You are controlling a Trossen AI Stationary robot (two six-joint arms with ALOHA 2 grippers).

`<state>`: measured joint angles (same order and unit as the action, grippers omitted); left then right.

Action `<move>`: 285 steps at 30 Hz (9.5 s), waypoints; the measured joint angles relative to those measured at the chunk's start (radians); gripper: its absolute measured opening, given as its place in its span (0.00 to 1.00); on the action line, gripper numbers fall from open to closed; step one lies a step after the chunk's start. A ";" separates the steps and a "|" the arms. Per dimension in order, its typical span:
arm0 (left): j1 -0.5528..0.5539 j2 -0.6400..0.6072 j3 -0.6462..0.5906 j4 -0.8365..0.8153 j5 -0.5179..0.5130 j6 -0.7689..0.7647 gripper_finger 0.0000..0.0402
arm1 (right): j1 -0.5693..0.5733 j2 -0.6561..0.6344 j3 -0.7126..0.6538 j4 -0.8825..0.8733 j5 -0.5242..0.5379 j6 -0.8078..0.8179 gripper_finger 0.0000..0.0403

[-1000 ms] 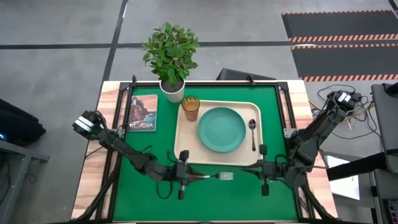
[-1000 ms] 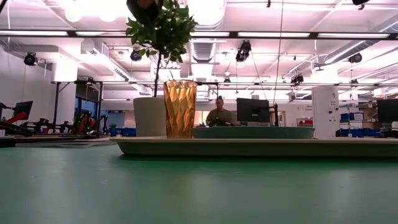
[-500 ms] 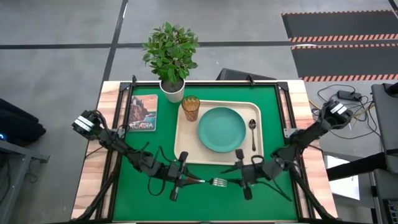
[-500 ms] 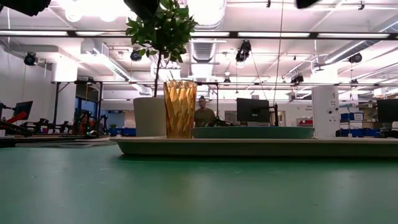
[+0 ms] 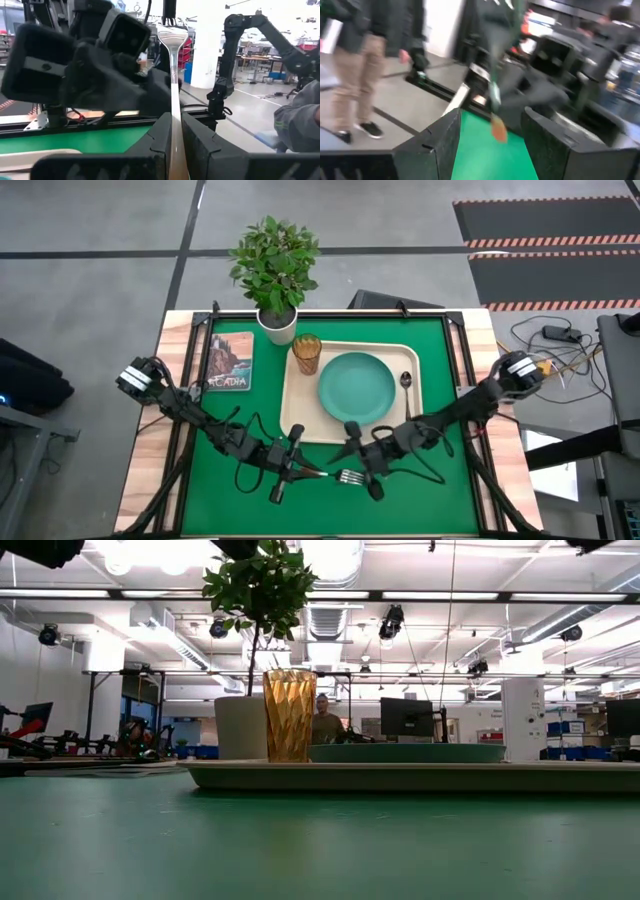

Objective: Pick and place plate/cup/fork/spoon on tray
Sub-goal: Put the orange fork on the white serving tray beside the blue plate

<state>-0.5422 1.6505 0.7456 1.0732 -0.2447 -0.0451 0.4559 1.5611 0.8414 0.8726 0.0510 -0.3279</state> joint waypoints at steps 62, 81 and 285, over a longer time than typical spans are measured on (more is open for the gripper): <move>0.007 -0.002 0.002 -0.201 -0.528 0.051 0.35 | -0.038 -0.055 0.151 -0.413 0.532 0.261 0.02; 0.072 0.070 0.006 -0.217 -0.568 -0.006 0.28 | -0.077 0.070 0.149 -0.258 0.639 0.278 0.02; -0.017 0.466 0.854 -1.901 0.056 -1.885 0.21 | 0.030 -0.585 -0.002 -1.214 0.892 0.440 0.02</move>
<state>-0.5594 2.1161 1.5997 -0.8277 -0.1884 -1.9302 0.4858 0.9760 0.8394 -0.3412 0.9431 0.1123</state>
